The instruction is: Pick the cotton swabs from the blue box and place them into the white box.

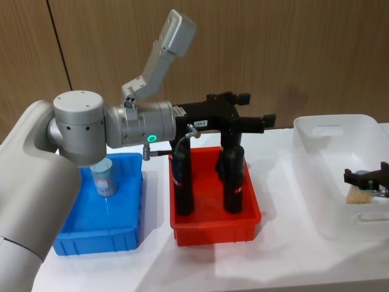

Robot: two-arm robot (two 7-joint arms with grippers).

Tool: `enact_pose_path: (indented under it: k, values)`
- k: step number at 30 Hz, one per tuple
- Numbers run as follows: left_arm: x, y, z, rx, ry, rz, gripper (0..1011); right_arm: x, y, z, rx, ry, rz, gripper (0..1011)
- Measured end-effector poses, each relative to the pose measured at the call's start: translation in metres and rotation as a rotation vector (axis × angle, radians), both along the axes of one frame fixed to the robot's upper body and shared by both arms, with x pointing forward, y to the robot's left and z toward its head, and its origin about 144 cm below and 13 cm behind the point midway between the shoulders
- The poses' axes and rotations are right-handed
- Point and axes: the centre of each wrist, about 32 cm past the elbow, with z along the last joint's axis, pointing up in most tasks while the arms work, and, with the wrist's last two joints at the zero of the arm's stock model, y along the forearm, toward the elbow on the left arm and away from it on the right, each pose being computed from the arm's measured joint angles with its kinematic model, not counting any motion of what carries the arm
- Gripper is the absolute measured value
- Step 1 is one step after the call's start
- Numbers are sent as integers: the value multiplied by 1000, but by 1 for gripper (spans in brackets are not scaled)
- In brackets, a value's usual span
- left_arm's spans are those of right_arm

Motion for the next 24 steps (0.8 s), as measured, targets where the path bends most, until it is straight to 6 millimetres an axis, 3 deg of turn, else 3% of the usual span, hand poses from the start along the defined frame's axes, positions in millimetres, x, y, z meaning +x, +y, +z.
enact_pose_path:
  k: [24]
  values:
    - [0,0,0,0,0,0,1000,-25,8,19,19,-122,10,1001]
